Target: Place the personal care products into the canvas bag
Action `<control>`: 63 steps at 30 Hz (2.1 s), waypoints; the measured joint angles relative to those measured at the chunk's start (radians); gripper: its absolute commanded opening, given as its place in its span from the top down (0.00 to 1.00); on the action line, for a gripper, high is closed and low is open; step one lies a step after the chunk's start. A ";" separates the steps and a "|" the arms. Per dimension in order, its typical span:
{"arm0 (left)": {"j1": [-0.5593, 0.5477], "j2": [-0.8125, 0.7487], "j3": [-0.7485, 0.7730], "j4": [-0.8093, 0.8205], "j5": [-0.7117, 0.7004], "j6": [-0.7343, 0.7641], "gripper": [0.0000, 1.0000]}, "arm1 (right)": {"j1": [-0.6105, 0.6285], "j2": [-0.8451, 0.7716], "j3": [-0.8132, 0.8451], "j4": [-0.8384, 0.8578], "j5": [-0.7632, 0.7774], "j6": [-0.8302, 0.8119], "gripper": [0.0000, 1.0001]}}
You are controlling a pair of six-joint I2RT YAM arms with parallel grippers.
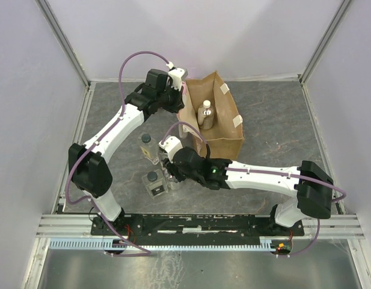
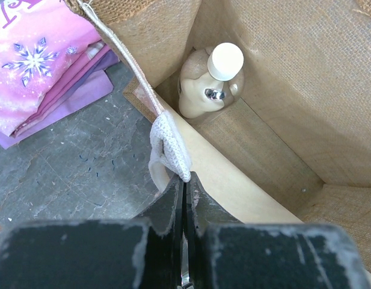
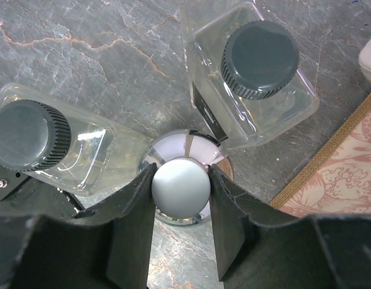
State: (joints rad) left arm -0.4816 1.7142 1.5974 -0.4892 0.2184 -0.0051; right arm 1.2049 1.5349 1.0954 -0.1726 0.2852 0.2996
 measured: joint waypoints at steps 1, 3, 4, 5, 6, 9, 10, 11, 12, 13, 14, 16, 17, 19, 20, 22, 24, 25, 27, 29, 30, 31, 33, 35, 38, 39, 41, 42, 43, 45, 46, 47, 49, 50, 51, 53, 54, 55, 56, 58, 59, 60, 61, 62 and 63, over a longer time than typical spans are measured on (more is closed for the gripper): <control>0.000 0.000 0.000 0.000 0.001 0.000 0.97 | 0.001 0.000 0.000 0.000 0.000 -0.002 0.55; 0.000 0.000 0.000 0.000 0.002 0.000 0.97 | 0.002 0.000 0.000 0.000 0.000 -0.009 0.57; 0.002 0.000 0.000 0.000 0.001 0.000 0.97 | 0.003 0.000 0.000 0.000 0.000 -0.011 0.60; 0.002 0.000 0.000 0.000 0.002 0.000 0.97 | 0.003 0.000 0.001 -0.001 0.001 -0.016 0.62; 0.003 0.000 0.000 0.000 0.002 0.000 0.97 | 0.003 0.000 0.002 -0.003 0.002 -0.019 0.65; 0.003 0.000 0.000 0.000 0.002 0.000 0.97 | 0.004 0.003 0.013 -0.020 0.003 -0.027 0.74; 0.003 0.000 0.000 0.000 0.002 0.000 0.97 | 0.004 0.004 0.016 -0.027 0.004 -0.028 0.74; 0.003 0.000 0.000 0.000 0.002 0.000 0.97 | 0.004 0.004 0.019 -0.035 0.005 -0.028 0.76; 0.003 0.000 0.000 0.000 0.002 0.000 0.97 | 0.004 0.004 0.023 -0.042 0.006 -0.028 0.77; 0.003 0.000 0.000 0.000 0.002 0.000 0.97 | 0.004 0.004 0.029 -0.056 0.008 -0.027 0.79; 0.003 0.000 0.000 0.000 0.003 0.000 0.97 | 0.004 0.003 0.035 -0.073 0.010 -0.027 0.84; 0.003 0.000 0.000 0.000 0.005 0.000 0.97 | 0.004 0.003 0.058 -0.126 0.014 -0.023 0.92; 0.003 0.000 0.000 0.000 0.006 0.000 0.97 | 0.004 0.003 0.072 -0.160 0.016 -0.020 0.95; 0.003 0.000 -0.001 0.000 0.013 0.000 0.97 | 0.004 0.003 0.109 -0.239 0.027 -0.013 0.99; 0.003 0.000 -0.001 0.000 0.017 0.000 0.97 | 0.004 0.001 0.128 -0.279 0.033 -0.008 1.00; 0.003 0.000 -0.001 0.000 0.021 0.000 0.97 | 0.004 -0.011 0.162 -0.350 0.040 0.003 1.00; 0.003 0.000 -0.001 0.000 0.021 0.000 0.97 | 0.004 -0.027 0.207 -0.427 0.050 0.016 1.00; 0.004 0.000 -0.001 0.000 0.022 0.000 0.97 | 0.004 -0.035 0.236 -0.466 0.055 0.020 1.00; 0.004 0.000 -0.001 0.000 0.023 0.000 0.97 | 0.004 -0.049 0.311 -0.551 0.066 0.026 1.00; 0.004 0.000 -0.001 0.000 0.025 0.000 0.97 | 0.004 -0.064 0.391 -0.623 0.083 0.031 1.00; 0.004 0.000 -0.001 0.000 0.025 0.000 0.97 | 0.004 -0.072 0.429 -0.651 0.094 0.034 1.00; 0.004 0.000 -0.001 0.000 0.026 0.000 0.97 | 0.004 -0.080 0.462 -0.674 0.104 0.036 1.00; 0.004 0.000 -0.001 0.001 0.027 0.000 0.97 | 0.004 -0.094 0.548 -0.727 0.133 0.036 1.00; 0.004 0.000 -0.003 0.005 0.028 0.000 0.97 | 0.004 -0.104 0.624 -0.765 0.161 0.027 1.00; 0.004 0.000 -0.010 0.013 0.029 0.000 0.97 | 0.000 -0.111 0.723 -0.795 0.200 -0.005 1.00; 0.005 0.000 -0.015 0.016 0.031 0.000 0.97 | -0.003 -0.111 0.746 -0.796 0.211 -0.017 1.00; 0.005 0.000 -0.021 0.021 0.037 0.000 0.97 | -0.017 -0.111 0.802 -0.796 0.224 -0.051 1.00; 0.005 0.000 -0.024 0.025 0.042 0.000 0.97 | -0.026 -0.111 0.821 -0.795 0.229 -0.066 1.00; 0.005 0.000 -0.027 0.029 0.047 0.000 0.97 | -0.037 -0.110 0.840 -0.793 0.232 -0.082 1.00; 0.005 0.000 -0.028 0.030 0.055 0.000 0.97 | -0.075 -0.101 0.885 -0.791 0.233 -0.117 1.00; 0.005 0.000 -0.028 0.030 0.058 0.000 0.97 | -0.100 -0.092 0.909 -0.790 0.232 -0.134 1.00; 0.005 0.000 -0.028 0.028 0.063 0.002 0.97 | -0.130 -0.079 0.938 -0.792 0.229 -0.151 1.00; 0.005 0.000 -0.028 0.026 0.066 0.014 0.97 | -0.188 -0.043 0.999 -0.794 0.220 -0.180 1.00; 0.005 0.000 -0.028 0.024 0.069 0.020 0.97 | -0.208 -0.029 1.017 -0.793 0.216 -0.191 1.00; 0.005 0.000 -0.028 0.024 0.071 0.029 0.97 | -0.232 -0.012 1.040 -0.794 0.212 -0.204 1.00; 0.005 0.000 -0.028 0.023 0.072 0.037 0.97 | -0.270 0.020 1.071 -0.793 0.197 -0.226 1.00; 0.005 0.000 -0.028 0.022 0.072 0.040 0.97 | -0.288 0.032 1.078 -0.793 0.185 -0.233 1.00; 0.005 0.000 -0.028 0.021 0.072 0.043 0.97 | -0.311 0.044 1.081 -0.792 0.168 -0.239 1.00; 0.005 0.000 -0.028 0.020 0.073 0.046 0.97 | -0.331 0.055 1.081 -0.792 0.149 -0.241 1.00; 0.005 0.000 -0.028 0.019 0.074 0.049 0.97 | -0.368 0.079 1.081 -0.793 0.112 -0.244 1.00; 0.005 0.000 -0.027 0.019 0.075 0.049 0.97 | -0.383 0.087 1.080 -0.793 0.100 -0.244 1.00; 0.005 0.000 -0.026 0.019 0.076 0.050 0.97 | -0.406 0.097 1.077 -0.792 0.079 -0.244 1.00; 0.005 0.000 -0.025 0.018 0.077 0.050 0.97 | -0.429 0.103 1.065 -0.786 0.060 -0.243 1.00; 0.005 0.000 -0.022 0.013 0.078 0.050 0.97 | -0.447 0.105 1.051 -0.782 0.045 -0.242 1.00; 0.005 0.000 -0.019 0.010 0.079 0.050 0.97 | -0.471 0.105 1.028 -0.772 0.025 -0.240 1.00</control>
State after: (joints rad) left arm -0.4770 1.7142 1.5780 -0.4789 0.2977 0.0444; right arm 0.7341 1.6394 2.1231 -0.9451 0.3099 0.0601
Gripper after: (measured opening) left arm 0.050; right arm 0.428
